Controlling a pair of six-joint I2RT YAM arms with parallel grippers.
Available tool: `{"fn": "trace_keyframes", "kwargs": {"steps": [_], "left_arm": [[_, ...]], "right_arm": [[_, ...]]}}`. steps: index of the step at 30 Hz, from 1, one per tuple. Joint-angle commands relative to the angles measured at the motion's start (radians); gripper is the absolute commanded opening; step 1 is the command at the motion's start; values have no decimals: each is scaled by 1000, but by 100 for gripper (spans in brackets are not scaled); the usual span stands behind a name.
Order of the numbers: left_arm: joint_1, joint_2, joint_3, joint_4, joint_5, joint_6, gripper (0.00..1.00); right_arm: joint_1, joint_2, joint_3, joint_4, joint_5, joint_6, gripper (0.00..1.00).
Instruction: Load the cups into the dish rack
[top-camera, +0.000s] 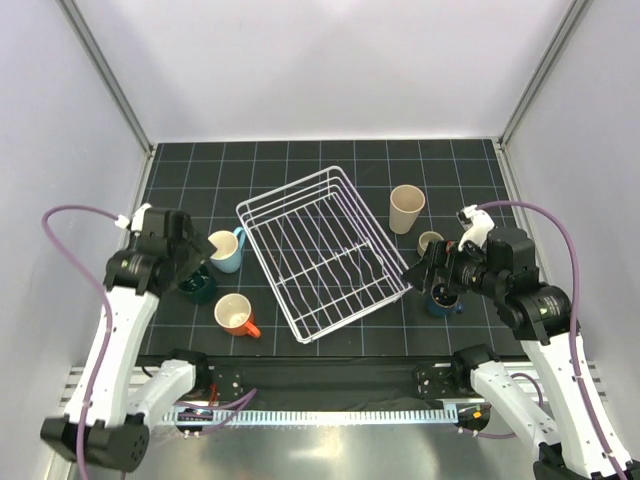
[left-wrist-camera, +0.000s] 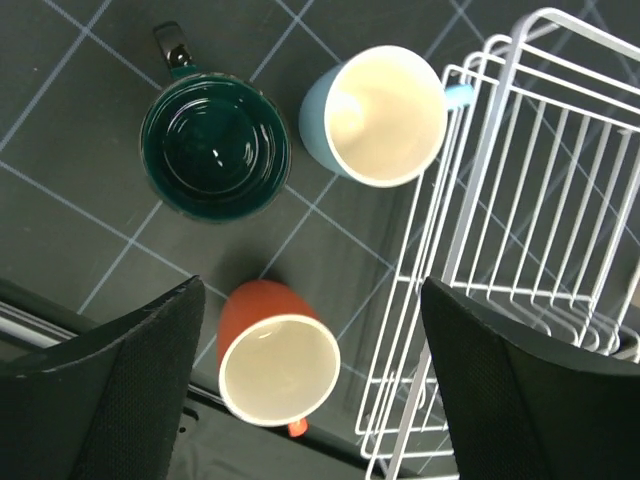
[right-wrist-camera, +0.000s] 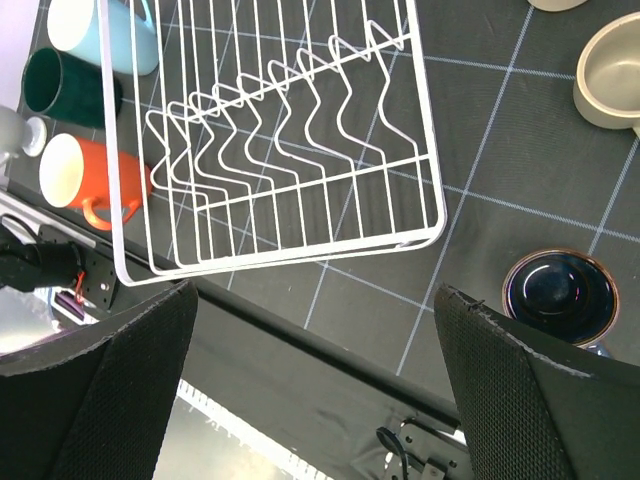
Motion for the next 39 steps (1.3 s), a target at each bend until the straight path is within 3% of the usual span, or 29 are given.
{"fn": "trace_keyframes", "kwargs": {"steps": [1,7,12,17,22,35,39], "left_arm": [[22,100,42,68,-6,-7,82],[48,264,73,154,28,-41,70],[68,344,94,195,42,-60,69],[79,412,61,209,56,-96,56],[80,441,10,270,94,-139,51],[82,475,-37,281,23,-175,47],[85,478,-60,312,13,-185,40]], "right_arm": [[-2,5,35,30,-27,-43,100],[-2,16,32,34,-36,-69,100],[0,14,31,31,-32,-80,100],[0,25,26,34,-47,-87,100],[0,21,8,56,-70,-78,100],[0,47,-3,80,-75,-75,100],[-2,51,3,77,-50,-84,100]]}}
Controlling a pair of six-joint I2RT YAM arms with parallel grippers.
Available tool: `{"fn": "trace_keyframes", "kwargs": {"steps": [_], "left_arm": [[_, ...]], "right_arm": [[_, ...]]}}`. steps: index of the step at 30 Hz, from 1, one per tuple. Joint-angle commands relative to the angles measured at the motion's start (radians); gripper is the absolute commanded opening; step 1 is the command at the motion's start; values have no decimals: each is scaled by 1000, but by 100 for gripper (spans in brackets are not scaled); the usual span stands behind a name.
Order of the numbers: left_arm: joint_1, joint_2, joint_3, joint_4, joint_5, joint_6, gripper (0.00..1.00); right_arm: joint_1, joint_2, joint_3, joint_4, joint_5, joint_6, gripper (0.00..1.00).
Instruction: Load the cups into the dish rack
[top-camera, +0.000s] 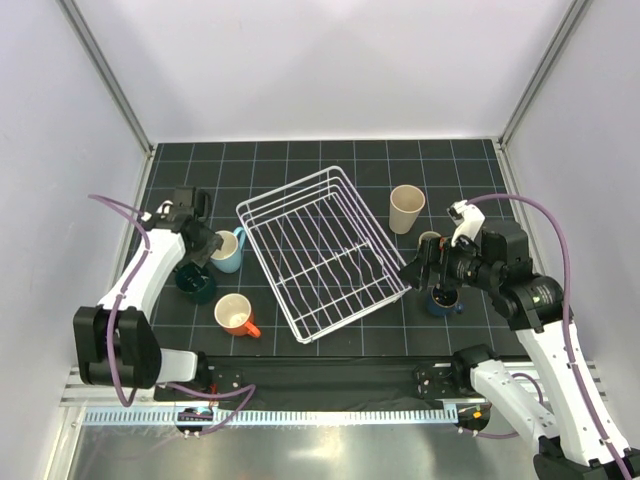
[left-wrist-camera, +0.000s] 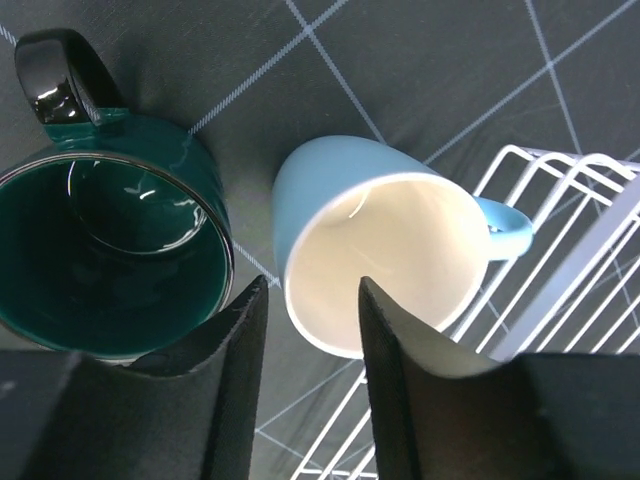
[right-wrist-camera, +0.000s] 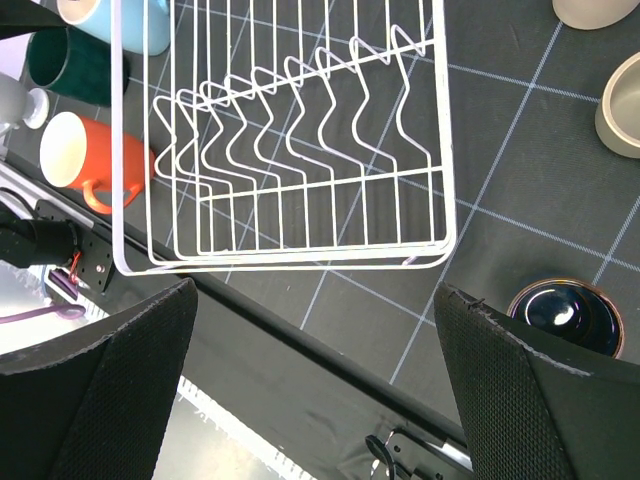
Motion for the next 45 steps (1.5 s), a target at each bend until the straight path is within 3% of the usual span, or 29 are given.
{"fn": "trace_keyframes", "kwargs": {"steps": [1,8,19,24,28,34,40,44,45], "left_arm": [[7,11,-20,57,-41,-23,39],[10,65,-17,65,-39,-20,36],[25,27,-40,66,-52,-32,0],[27,-30,-40,65,-70,-38,0],[28,-97,16,-27,-151,-35,0],[30,-293,94,-115,-196,-23,1],[30,-508,103,-21,-20,19,0],[30,-530,108,54,178,11,0],[30,-524,105,71,297,1,0]], "right_arm": [[-2,2,5,40,11,-17,100],[-2,10,-10,52,3,-17,100],[0,2,-7,44,20,-20,100],[-2,-1,-3,41,30,-22,100],[-2,5,2,41,28,-22,100],[0,28,23,38,37,-23,100],[29,128,69,33,68,-7,100],[142,215,124,55,172,24,100],[170,241,153,53,200,32,100]]}}
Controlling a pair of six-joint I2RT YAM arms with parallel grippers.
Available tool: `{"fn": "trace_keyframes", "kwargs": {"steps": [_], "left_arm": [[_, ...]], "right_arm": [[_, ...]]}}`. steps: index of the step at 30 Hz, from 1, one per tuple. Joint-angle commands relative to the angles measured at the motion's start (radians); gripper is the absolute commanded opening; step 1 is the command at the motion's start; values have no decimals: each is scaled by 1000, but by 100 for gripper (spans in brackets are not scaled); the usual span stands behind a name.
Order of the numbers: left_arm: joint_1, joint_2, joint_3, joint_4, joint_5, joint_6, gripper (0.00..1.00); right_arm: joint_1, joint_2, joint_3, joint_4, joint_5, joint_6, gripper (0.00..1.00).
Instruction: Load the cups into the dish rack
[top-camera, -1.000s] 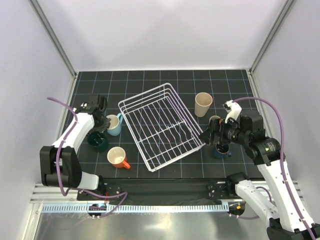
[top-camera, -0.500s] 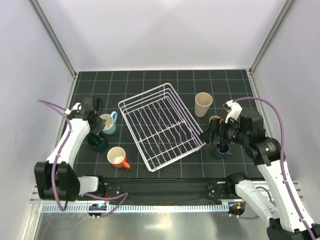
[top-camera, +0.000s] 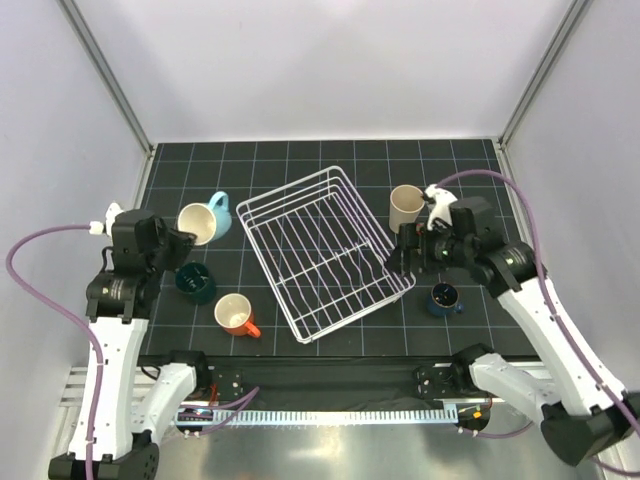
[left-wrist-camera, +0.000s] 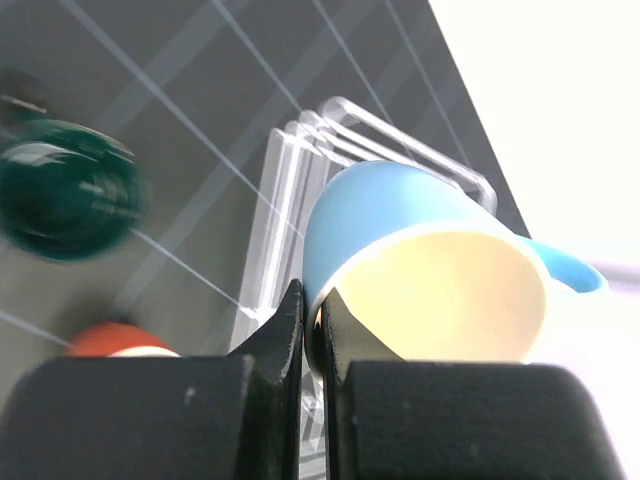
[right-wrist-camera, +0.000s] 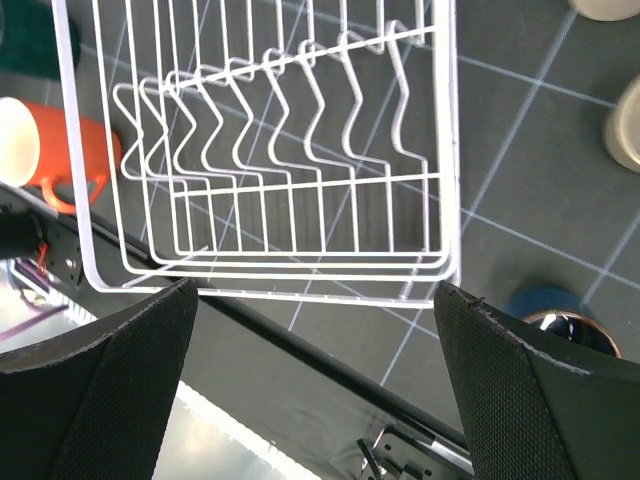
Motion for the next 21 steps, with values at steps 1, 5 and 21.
{"fn": "trace_keyframes", "kwargs": {"steps": [1,5,21], "left_arm": [[4,30,28,210,298,-14,0],[-12,70,-27,415,543,-38,0],[-166,165,-287,1148,994,-268,0]], "right_arm": [[142,81,93,33,113,34,100],[282,209,174,19,219,65,100],[503,139,93,267,244,-79,100]]}}
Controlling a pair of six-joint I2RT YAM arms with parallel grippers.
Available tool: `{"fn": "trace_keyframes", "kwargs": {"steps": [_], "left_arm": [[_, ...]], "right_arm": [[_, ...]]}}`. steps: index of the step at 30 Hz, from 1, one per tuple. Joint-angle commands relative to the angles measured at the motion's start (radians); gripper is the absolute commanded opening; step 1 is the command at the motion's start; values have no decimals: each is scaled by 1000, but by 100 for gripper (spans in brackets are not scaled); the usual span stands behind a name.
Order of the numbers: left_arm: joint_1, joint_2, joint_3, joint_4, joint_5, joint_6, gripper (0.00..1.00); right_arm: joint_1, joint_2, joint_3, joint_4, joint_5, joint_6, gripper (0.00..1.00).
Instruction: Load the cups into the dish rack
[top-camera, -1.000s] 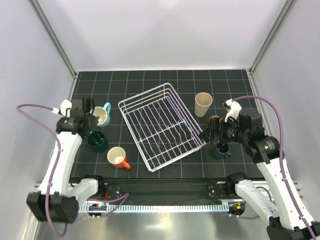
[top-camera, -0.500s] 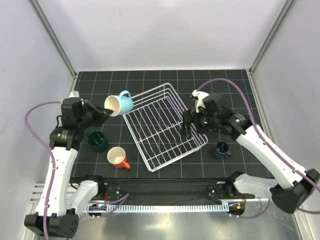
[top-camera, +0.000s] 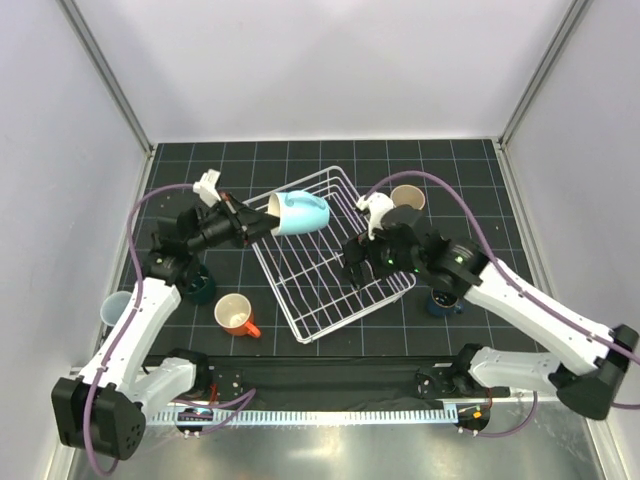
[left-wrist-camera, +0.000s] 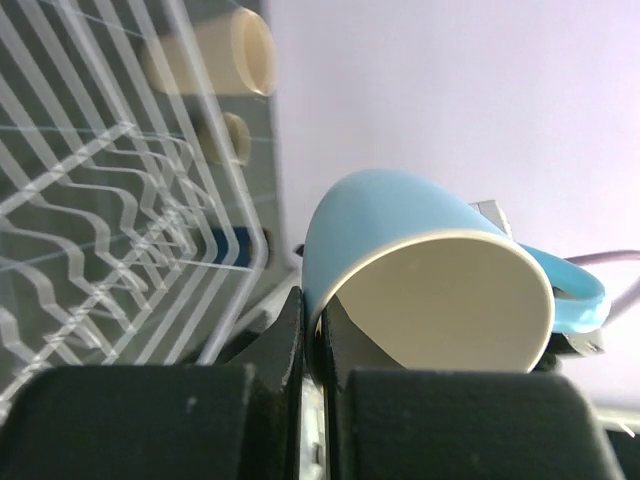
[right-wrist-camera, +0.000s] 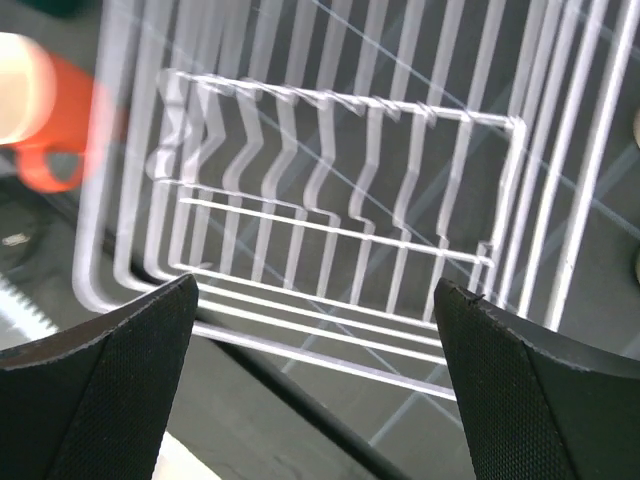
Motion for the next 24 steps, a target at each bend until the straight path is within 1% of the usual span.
{"fn": "trace_keyframes", "kwargs": {"steps": [1,2,3,4,7,8,10,11,12,13,15,19,22,24], "left_arm": [[-12,-24,-67,438,199,-194,0],[-14,-25,-98,557,208,-229,1],[-17,-25,-139,594,214,-256,0],[-20,-27,-161,622,219,-294,0],[-31,-41,-213,653,219,-311,0],[-35,-41,-222,658,222,-320,0],[-52,-44,-248,688,225,-339,0],[-61,-44,-259,710,225,-375,0],[-72,-42,-267,760,220,-392,0],[-97,-44,-276,774,216,-408,0],[-124,-48,-276,785,204,-421,0],[-195,-64,-276,789,179,-417,0],[-223,-62,-290,799,171,-421,0],[-230,-64,-296,809,171,-426,0]], "right_arm": [[0,-120,-21,154,-147,-92,100],[1,-173,-38,171,-167,-109,100],[1,-197,-41,202,-181,-135,100],[1,-221,-44,214,-202,-151,100],[1,-277,-38,262,-248,-189,100],[1,-280,-26,273,-289,-197,97],[0,-271,-10,302,-325,-207,92],[1,-261,5,313,-366,-214,88],[0,-243,13,332,-386,-220,87],[0,-231,26,345,-400,-224,83],[1,-212,37,375,-431,-229,81],[1,-159,77,418,-488,-232,72],[1,-142,94,435,-518,-227,69],[1,-143,97,442,-521,-217,68]]}}
